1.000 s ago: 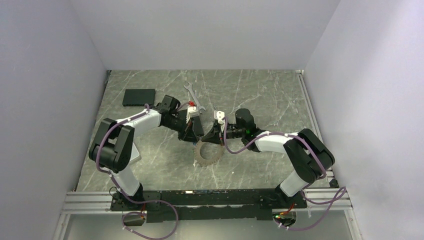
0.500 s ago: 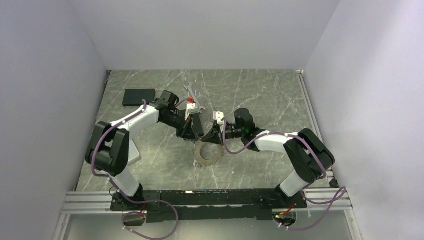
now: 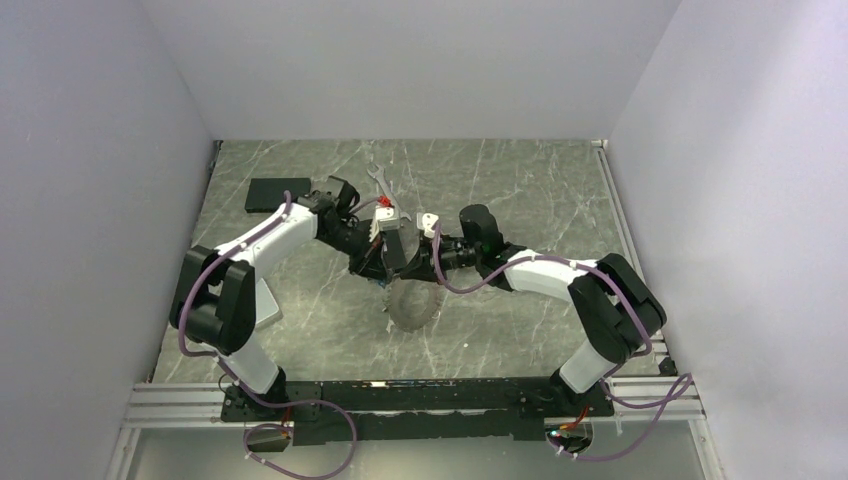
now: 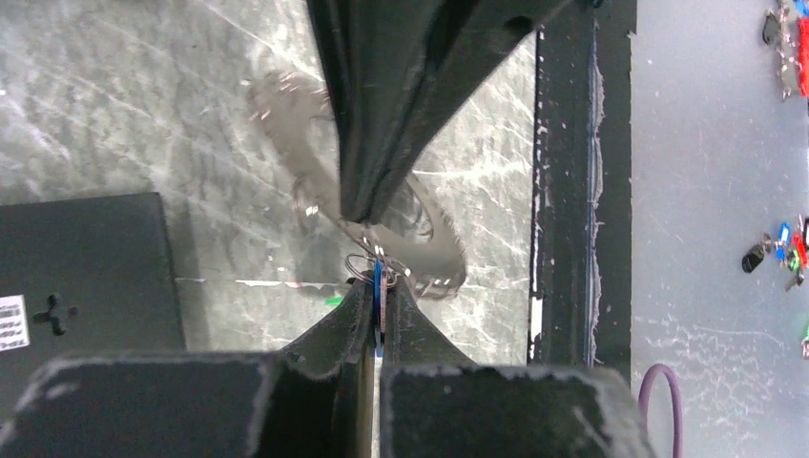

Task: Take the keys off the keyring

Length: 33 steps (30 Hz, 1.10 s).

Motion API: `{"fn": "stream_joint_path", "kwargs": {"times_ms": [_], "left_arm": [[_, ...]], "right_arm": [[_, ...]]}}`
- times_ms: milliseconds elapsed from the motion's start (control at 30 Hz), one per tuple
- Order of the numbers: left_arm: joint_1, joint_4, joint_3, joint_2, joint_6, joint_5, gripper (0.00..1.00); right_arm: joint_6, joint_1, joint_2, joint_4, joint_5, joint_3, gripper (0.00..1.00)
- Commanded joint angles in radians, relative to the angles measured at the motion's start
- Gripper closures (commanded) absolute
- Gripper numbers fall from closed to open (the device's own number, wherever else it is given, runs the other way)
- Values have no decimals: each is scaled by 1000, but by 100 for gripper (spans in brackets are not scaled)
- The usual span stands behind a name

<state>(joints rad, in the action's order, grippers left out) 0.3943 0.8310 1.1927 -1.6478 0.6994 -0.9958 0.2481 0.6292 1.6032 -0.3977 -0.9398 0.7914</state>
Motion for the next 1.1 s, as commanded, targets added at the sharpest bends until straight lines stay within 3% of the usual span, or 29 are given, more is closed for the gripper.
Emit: {"fn": "stream_joint_path", "kwargs": {"times_ms": [0,133,367,467,667,867,1067], "left_arm": [[34,98,46,43,71,-52,100],[38,124,50,45,86,-64,100],[49,88,49,48,-10,-83,100],[52,52,41,47,-80,-86,100],[58,6,47,30,-175,-115,100],[61,-33,77,5,-294,-129,100],[65,-71,109,-19,-425,-140,100]], "right_arm": [[39,0,11,44,35,50,100],[47,-5,6,54,42,54,95],[74,-35,-52,171,48,105,59],[86,-51,-105,256,59,125,50],[97,-53,-186,419,75,125,45],[128,-54,-245,598,124,146,45],[120,-61,-270,674,107,173,46]]}}
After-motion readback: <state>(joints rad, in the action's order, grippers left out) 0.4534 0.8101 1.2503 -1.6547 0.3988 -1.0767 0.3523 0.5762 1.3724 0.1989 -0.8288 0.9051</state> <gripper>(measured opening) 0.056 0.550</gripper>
